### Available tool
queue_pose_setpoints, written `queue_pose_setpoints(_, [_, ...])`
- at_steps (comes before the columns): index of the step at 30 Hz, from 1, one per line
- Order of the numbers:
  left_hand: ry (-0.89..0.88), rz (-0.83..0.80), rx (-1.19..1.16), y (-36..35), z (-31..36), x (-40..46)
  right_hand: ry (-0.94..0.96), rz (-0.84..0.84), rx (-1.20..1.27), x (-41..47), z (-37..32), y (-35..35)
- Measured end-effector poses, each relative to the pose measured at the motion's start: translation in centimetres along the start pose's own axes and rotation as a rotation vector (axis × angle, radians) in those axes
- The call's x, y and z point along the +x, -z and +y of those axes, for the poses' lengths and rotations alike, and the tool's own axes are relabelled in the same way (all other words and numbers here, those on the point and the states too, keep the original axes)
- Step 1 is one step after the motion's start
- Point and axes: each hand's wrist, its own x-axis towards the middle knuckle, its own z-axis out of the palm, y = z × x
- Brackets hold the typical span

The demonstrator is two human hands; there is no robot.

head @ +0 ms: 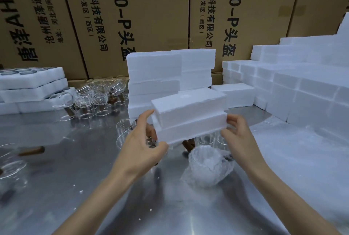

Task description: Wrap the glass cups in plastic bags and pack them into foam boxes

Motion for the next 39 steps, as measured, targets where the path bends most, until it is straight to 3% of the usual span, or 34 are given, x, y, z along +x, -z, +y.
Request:
queue_pose_setpoints(7, [0.057, 0.011, -0.048, 1.4, -0.1, 0.6, -0.031, -0.002, -0.040, -1.1, 0.2, -0.6])
queue_pose_setpoints(18, [0.158, -0.247, 0.070, 1.9, 0.2, 3.4, -0.052, 0.000, 0.047, -1.0, 1.0, -0.2])
queue_pose_setpoints(22, [0.159, -0.218, 0.021, 1.7, -0.2, 3.4, -0.044, -0.002, 0.055, -1.0, 1.1, -0.2])
queue_pose_setpoints(26, [0.171, -0.119, -0.180, 1.6, -0.6, 3.1, -0.110, 0.004, 0.014, -0.9, 1.1, 0.2])
queue_pose_setpoints(28, [0.193, -0.089, -0.272, 1.5, -0.7, 2.9, -0.149, 0.004, -0.092, -1.0, 1.2, 0.7])
queue_pose_setpoints(34, [0.197, 0.027, -0.392, 0.8, -0.3, 2.2, -0.128, -0.106, -0.723, -1.9, 1.4, 1.1])
queue_pose_setpoints(39, [0.191, 0.073, -0.476, -0.1, -0.3, 2.1, -0.164, -0.108, -0.767, -1.7, 1.4, 1.2])
